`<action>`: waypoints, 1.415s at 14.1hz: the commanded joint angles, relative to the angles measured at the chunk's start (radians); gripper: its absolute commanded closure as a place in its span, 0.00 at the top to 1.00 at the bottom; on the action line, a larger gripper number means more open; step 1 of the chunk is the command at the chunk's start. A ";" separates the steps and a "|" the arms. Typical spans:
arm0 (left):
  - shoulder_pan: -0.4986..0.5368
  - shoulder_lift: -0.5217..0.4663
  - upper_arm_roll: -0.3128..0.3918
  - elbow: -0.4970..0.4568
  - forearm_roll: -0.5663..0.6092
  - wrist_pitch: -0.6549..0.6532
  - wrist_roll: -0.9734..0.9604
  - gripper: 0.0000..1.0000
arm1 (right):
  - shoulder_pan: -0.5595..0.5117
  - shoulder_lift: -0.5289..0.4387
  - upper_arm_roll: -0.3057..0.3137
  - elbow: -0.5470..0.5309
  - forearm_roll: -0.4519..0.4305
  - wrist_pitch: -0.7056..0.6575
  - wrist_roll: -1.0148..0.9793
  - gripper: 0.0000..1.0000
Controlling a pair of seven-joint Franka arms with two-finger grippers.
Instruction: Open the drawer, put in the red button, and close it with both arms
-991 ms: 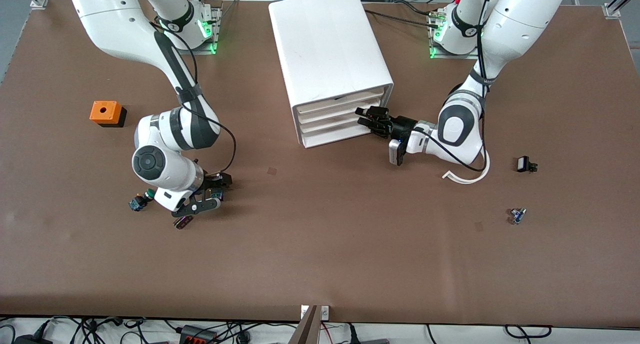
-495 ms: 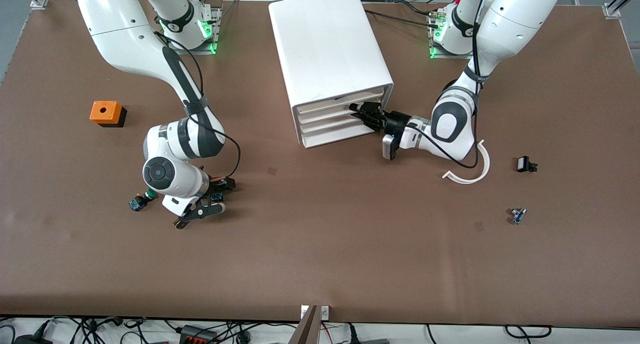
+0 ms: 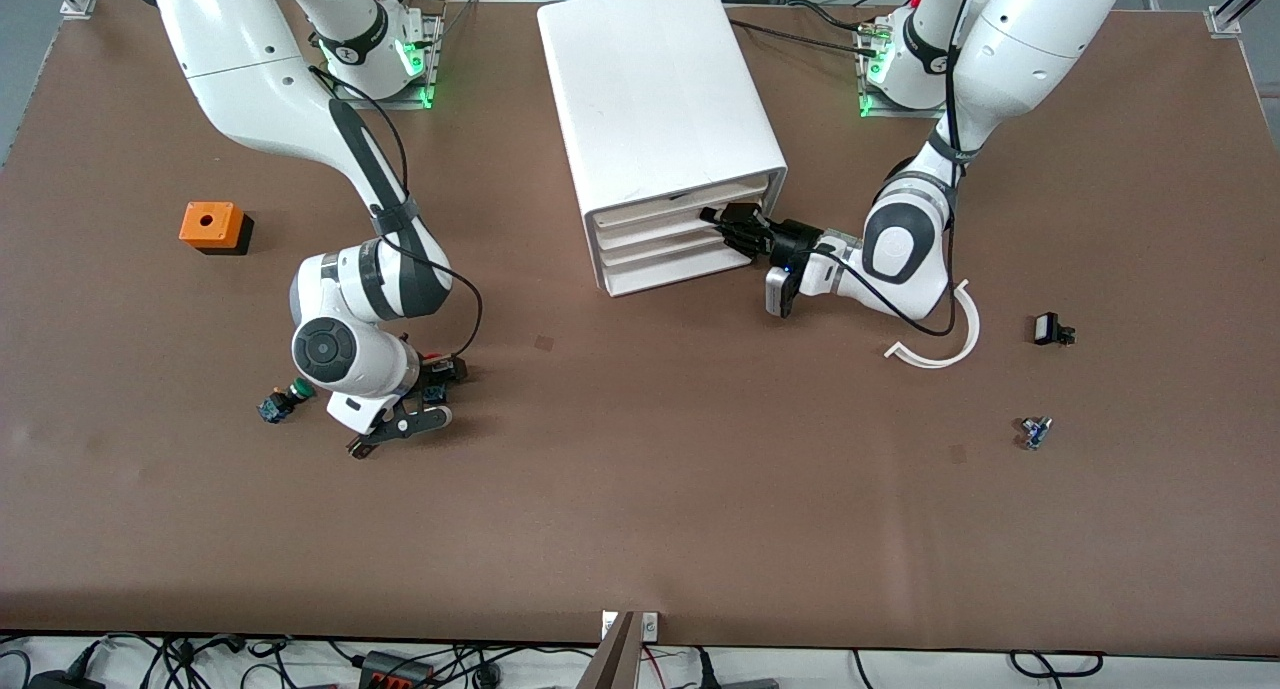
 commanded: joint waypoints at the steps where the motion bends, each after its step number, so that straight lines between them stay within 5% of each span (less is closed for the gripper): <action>1: 0.045 0.034 -0.008 0.047 -0.024 0.001 0.009 0.07 | 0.002 0.012 -0.003 0.018 -0.026 -0.002 -0.008 0.56; 3: 0.046 0.059 0.001 0.096 -0.022 0.003 -0.024 0.07 | 0.001 0.014 -0.003 0.018 -0.024 -0.002 -0.009 0.45; 6: 0.080 0.121 0.007 0.186 -0.020 0.006 -0.027 0.07 | 0.001 0.009 -0.003 0.072 -0.021 -0.016 -0.011 0.01; 12: 0.100 0.160 0.036 0.291 0.002 0.007 -0.102 0.11 | 0.045 -0.009 0.009 0.387 -0.018 -0.237 -0.014 0.00; 14: 0.102 0.151 0.041 0.309 0.039 0.010 -0.172 0.96 | 0.070 -0.030 0.050 0.451 -0.018 -0.295 -0.008 0.00; 18: 0.121 0.068 0.041 0.386 0.215 -0.010 -0.477 1.00 | 0.088 -0.076 0.190 0.467 -0.010 -0.303 0.002 0.00; 20: 0.121 0.047 0.044 0.468 0.345 -0.074 -0.641 1.00 | 0.154 -0.087 0.196 0.469 -0.010 -0.297 0.003 0.00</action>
